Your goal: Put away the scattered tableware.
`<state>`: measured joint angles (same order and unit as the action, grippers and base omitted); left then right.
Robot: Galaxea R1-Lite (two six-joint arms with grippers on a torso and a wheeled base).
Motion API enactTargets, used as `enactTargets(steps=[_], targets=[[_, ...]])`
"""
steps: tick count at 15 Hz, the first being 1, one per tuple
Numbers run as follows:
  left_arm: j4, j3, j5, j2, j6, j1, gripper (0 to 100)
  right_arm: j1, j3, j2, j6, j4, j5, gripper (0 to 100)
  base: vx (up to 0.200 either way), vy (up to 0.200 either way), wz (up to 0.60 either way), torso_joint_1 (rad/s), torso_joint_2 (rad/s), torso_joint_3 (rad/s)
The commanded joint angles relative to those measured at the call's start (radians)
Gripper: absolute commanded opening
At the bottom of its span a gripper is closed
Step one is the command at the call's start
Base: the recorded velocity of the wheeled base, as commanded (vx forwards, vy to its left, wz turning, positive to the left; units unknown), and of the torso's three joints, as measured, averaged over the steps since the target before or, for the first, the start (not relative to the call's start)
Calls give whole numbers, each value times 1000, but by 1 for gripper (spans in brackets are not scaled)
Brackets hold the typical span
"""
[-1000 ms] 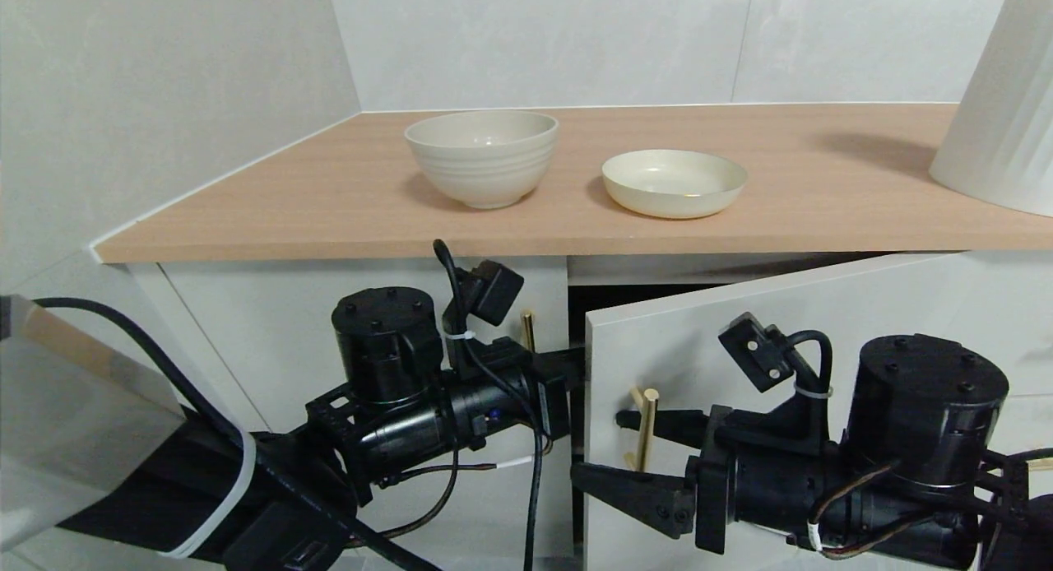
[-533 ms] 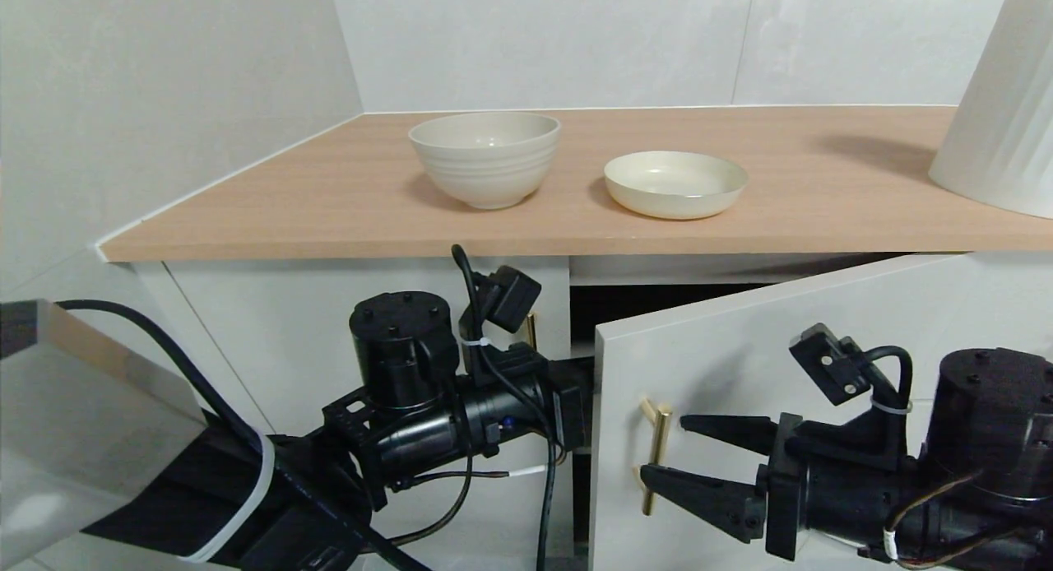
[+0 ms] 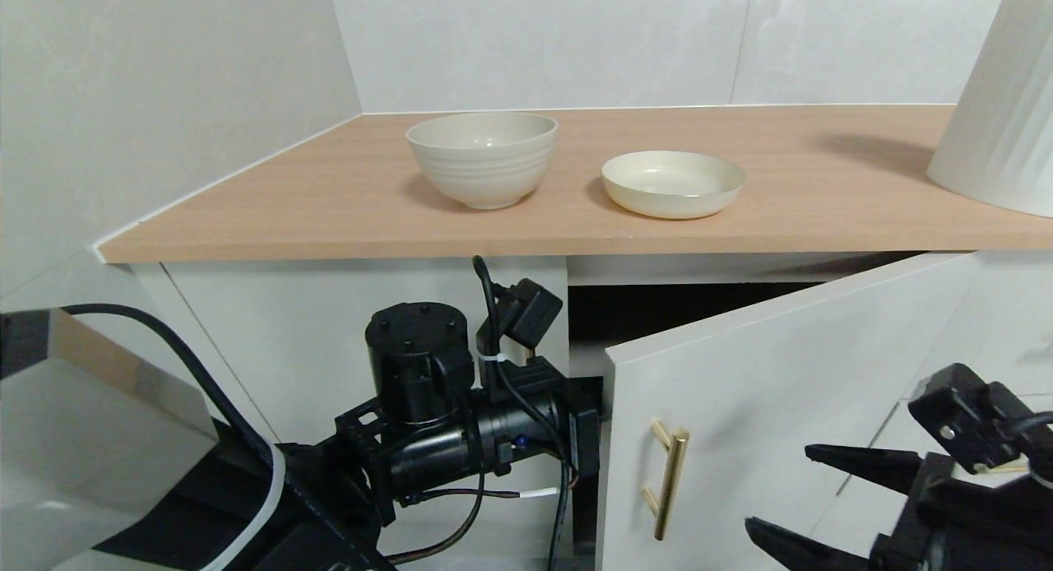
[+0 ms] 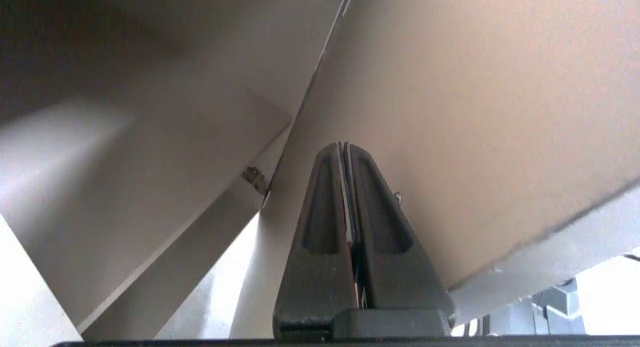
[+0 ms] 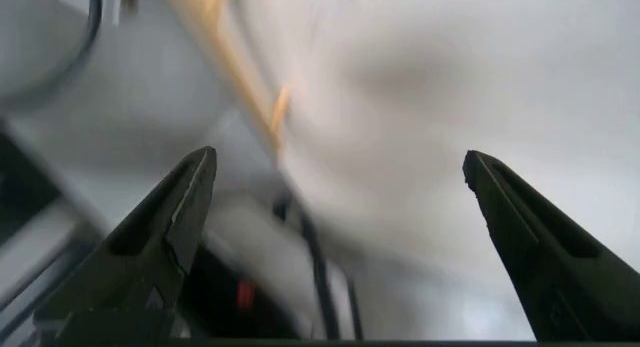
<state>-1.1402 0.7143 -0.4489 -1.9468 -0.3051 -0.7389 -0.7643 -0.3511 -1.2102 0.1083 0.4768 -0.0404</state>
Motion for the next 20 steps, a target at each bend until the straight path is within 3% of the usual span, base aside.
enactTargets(steps=[1,8,13,20], targets=[[-1,-6,9,3,0,-5,0,-18,-48,152,4,-99,1,100,0,0,0,0,0,0],[-1,-10,9,-7,0,-16,0,-18,-46,150,5,-104,4,100,0,0,0,0,0,0],[-1,-2,7,-37,0,-19,0,-18,-46,153,5,-103,19,100,-200,0,0,9,3,3],[-1,10,9,-58,-2,-25,0,-18,-55,182,16,-98,25,100,0,0,0,0,0,0]])
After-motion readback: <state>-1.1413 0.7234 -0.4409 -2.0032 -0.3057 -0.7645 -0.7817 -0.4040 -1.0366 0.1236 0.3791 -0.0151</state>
